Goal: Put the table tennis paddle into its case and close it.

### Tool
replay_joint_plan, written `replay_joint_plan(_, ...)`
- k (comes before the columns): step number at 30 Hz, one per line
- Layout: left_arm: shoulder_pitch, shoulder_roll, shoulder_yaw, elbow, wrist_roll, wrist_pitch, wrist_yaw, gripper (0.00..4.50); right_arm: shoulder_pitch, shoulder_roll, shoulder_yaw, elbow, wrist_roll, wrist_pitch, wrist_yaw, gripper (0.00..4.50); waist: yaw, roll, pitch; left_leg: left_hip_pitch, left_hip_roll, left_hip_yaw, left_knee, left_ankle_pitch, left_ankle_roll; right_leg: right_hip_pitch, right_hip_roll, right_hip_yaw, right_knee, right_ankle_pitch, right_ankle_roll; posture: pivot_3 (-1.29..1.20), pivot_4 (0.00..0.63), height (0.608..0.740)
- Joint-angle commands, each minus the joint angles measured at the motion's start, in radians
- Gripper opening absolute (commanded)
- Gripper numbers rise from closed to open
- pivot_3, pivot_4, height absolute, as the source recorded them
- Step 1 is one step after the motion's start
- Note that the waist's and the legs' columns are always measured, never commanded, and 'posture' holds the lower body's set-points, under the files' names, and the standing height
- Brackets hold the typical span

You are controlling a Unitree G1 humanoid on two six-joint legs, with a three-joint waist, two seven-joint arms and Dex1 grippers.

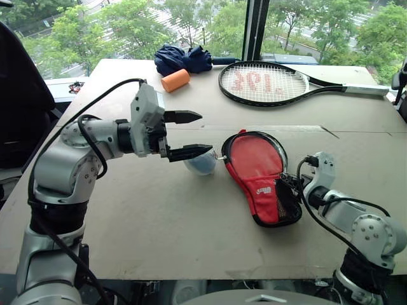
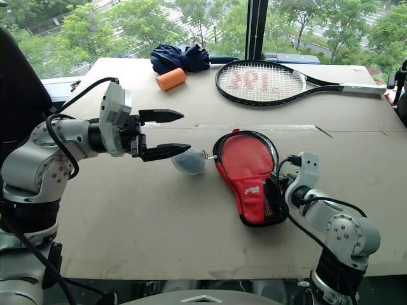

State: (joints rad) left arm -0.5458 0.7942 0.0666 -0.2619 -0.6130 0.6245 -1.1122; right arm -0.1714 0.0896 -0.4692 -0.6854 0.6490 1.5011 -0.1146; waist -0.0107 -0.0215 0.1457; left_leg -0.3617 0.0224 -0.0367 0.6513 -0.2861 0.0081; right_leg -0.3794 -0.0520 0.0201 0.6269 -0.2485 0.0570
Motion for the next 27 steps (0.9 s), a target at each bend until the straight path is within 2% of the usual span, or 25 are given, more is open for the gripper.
replay_joint_plan(1, -0.027, 0.001, 0.000, 0.005, -0.005, -0.024, -0.018, 4.50, 0.025, 0.104, -0.031, -0.126, -0.011, 0.090, -0.042, 0.11, -0.001, 0.000, 0.000, 0.000, 0.000, 0.000, 0.000, 0.000, 0.000, 0.000, 0.000, 0.000, 0.000, 0.000, 0.000, 0.00, 0.150, 0.740)
replay_joint_plan(6, -0.043, -0.004, -0.014, 0.034, 0.004, -0.041, -0.045, 4.50, 0.062, 0.178, -0.044, -0.155, 0.038, 0.113, -0.050, 0.11, -0.003, 0.001, 0.001, 0.000, -0.001, 0.001, 0.000, 0.000, 0.000, 0.000, 0.000, 0.000, 0.000, 0.000, 0.000, 0.00, 0.150, 0.740)
replay_joint_plan(8, -0.048, -0.005, -0.021, 0.047, 0.006, -0.050, -0.054, 4.50, 0.047, 0.171, -0.065, -0.144, 0.035, 0.113, -0.061, 0.11, -0.003, 0.002, 0.001, 0.000, -0.001, 0.001, 0.000, 0.000, 0.000, 0.000, 0.000, 0.000, 0.000, 0.000, 0.000, 0.00, 0.150, 0.740)
replay_joint_plan(10, -0.049, -0.006, -0.024, 0.054, 0.006, -0.057, -0.059, 4.50, 0.036, 0.115, -0.058, -0.137, 0.048, 0.113, -0.032, 0.11, -0.004, 0.002, 0.001, 0.000, 0.000, 0.001, -0.001, 0.000, 0.000, 0.000, 0.000, 0.000, 0.000, 0.000, 0.000, 0.00, 0.150, 0.740)
replay_joint_plan(13, -0.046, -0.007, -0.026, 0.059, 0.007, -0.065, -0.062, 4.50, 0.020, 0.028, -0.045, -0.133, 0.049, 0.099, 0.024, 1.03, -0.005, 0.002, 0.001, 0.000, 0.000, 0.001, -0.001, 0.000, 0.000, 0.000, 0.000, 0.000, -0.001, 0.000, 0.000, 0.00, 0.150, 0.740)
replay_joint_plan(18, -0.034, -0.010, -0.025, 0.056, 0.005, -0.070, -0.065, 4.50, 0.011, -0.184, -0.028, -0.089, 0.069, -0.003, 0.183, 3.44, -0.004, 0.003, 0.002, 0.000, -0.001, 0.002, -0.001, 0.000, 0.000, 0.000, 0.000, 0.001, -0.001, 0.000, 0.000, 0.00, 0.150, 0.740)
replay_joint_plan(21, -0.030, -0.010, -0.023, 0.054, 0.004, -0.071, -0.066, 4.50, 0.041, -0.327, -0.013, -0.063, 0.102, -0.069, 0.312, 3.44, -0.005, 0.002, 0.002, 0.000, -0.001, 0.003, -0.001, 0.000, 0.000, 0.000, -0.001, 0.002, -0.002, 0.000, 0.000, 0.00, 0.150, 0.740)
replay_joint_plan(27, -0.020, -0.008, -0.019, 0.043, -0.001, -0.070, -0.065, 4.50, 0.144, -0.636, 0.095, 0.047, -0.023, -0.400, 0.551, 3.44, -0.005, 0.002, 0.002, 0.000, 0.000, 0.003, -0.002, 0.000, 0.000, 0.000, 0.000, 0.001, -0.002, 0.000, 0.000, 0.00, 0.150, 0.740)
